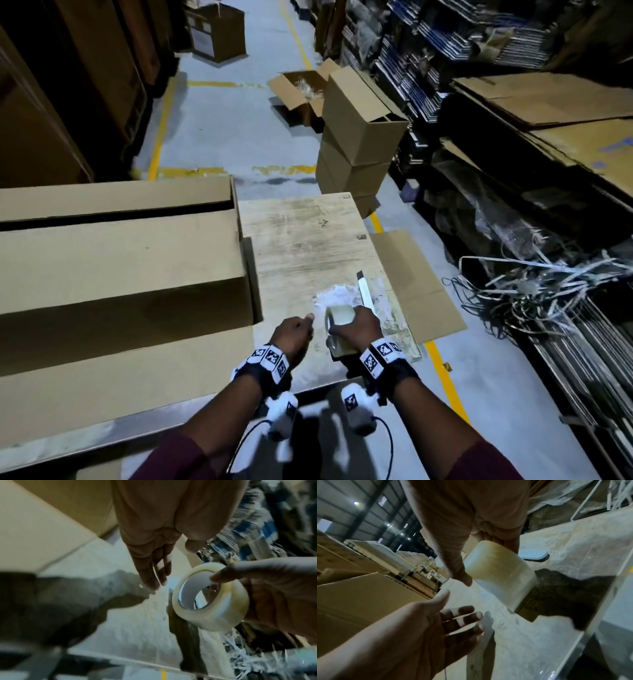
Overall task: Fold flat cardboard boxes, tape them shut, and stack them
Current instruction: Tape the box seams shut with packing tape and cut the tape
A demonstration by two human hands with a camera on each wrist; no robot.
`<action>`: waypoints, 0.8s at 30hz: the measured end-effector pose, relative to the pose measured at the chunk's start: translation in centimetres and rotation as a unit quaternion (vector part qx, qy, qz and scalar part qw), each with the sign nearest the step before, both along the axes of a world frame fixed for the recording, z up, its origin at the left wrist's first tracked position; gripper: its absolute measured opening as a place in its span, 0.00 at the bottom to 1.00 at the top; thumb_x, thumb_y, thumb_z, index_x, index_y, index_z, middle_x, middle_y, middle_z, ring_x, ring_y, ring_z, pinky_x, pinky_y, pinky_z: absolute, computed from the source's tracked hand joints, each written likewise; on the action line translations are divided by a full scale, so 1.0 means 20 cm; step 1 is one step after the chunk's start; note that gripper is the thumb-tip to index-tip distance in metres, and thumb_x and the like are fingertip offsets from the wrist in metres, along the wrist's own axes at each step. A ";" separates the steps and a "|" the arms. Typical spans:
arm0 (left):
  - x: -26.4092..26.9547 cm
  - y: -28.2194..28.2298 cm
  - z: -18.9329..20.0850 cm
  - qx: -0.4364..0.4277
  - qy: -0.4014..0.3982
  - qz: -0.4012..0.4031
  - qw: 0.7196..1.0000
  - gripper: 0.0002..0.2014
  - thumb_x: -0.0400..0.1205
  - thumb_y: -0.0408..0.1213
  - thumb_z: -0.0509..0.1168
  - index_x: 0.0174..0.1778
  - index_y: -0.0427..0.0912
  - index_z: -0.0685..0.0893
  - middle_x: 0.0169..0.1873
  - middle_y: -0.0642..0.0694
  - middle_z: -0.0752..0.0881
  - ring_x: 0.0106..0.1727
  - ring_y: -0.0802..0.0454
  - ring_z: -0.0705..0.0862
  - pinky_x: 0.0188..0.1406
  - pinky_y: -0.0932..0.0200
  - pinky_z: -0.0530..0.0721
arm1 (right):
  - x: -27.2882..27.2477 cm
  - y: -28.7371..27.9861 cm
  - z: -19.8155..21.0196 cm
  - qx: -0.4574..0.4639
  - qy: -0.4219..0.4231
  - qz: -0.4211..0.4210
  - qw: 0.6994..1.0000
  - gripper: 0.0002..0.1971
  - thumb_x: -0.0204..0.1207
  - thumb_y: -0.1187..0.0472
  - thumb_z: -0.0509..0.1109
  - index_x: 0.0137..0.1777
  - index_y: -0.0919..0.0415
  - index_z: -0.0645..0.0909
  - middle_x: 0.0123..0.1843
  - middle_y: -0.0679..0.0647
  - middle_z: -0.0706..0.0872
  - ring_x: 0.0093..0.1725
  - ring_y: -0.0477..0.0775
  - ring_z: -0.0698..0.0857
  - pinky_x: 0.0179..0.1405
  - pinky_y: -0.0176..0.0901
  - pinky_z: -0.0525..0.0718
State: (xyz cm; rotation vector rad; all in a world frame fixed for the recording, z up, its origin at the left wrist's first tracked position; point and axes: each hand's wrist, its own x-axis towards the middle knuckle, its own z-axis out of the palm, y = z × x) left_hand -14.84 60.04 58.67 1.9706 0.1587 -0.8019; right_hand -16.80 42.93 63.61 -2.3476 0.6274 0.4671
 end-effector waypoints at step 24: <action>0.21 -0.12 0.76 -0.242 -0.064 0.232 0.940 0.05 0.78 0.32 0.77 0.41 0.37 0.87 0.41 0.35 0.92 0.38 0.41 0.89 0.35 0.57 0.89 | -0.12 -0.49 0.57 0.174 -0.235 0.130 0.947 0.28 0.68 0.53 0.88 0.68 0.45 0.84 0.64 0.40 0.88 0.61 0.42 0.87 0.58 0.43 0.88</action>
